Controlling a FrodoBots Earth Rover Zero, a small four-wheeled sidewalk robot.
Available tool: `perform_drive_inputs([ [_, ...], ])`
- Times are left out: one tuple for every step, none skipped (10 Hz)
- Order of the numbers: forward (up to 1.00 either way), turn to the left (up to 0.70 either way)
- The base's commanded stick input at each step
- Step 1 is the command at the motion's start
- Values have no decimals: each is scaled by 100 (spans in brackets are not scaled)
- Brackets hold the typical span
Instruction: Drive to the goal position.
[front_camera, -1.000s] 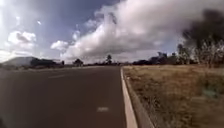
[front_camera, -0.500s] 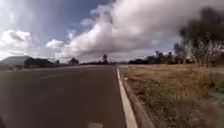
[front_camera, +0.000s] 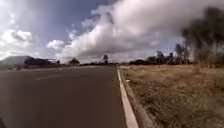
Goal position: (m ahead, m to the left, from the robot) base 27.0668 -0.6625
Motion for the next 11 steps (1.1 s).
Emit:
perform_drive_inputs([
  [87, -34],
  [86, -28],
  [86, -18],
  [86, -9],
  [86, -2],
  [87, 0],
  [87, 0],
  [87, -15],
  [87, -33],
  [88, -17],
  [87, 0],
])
